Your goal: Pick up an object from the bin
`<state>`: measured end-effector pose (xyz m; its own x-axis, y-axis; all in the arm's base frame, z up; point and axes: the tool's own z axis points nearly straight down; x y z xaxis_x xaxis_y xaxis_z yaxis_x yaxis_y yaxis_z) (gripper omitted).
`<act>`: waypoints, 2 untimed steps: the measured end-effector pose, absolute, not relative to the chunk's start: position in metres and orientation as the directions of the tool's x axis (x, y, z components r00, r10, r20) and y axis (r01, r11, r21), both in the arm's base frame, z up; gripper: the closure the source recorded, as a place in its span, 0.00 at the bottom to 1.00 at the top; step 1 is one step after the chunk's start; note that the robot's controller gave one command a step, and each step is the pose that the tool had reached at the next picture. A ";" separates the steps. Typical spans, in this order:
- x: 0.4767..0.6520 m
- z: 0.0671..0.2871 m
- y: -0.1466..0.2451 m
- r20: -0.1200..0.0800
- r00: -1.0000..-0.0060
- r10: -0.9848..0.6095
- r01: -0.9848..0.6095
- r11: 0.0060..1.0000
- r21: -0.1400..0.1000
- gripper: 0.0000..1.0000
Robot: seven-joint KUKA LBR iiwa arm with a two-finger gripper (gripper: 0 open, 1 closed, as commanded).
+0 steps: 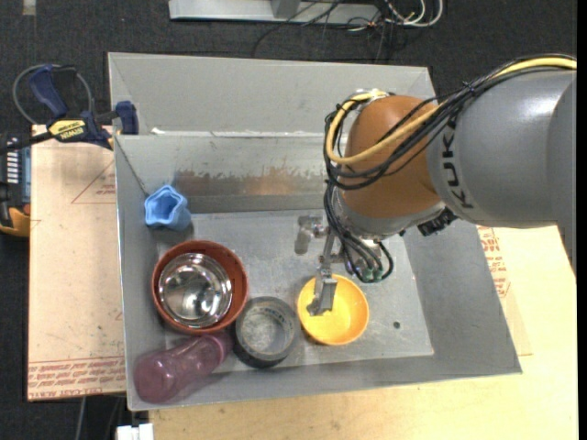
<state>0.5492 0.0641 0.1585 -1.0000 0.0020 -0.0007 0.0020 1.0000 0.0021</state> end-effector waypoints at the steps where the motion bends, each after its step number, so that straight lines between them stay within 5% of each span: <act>1: 0.503 0.145 0.033 0.003 -1.000 0.028 0.028 1.000 0.002 0.00; 2: 0.493 0.117 0.067 -0.006 -0.995 -0.100 -0.100 0.995 0.004 0.00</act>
Offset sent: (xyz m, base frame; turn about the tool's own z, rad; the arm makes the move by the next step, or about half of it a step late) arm -0.0577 0.0059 -0.0433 -0.1164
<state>0.4927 0.0673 0.1175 -0.9950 -0.0996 -0.0056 -0.0996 0.9950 0.0035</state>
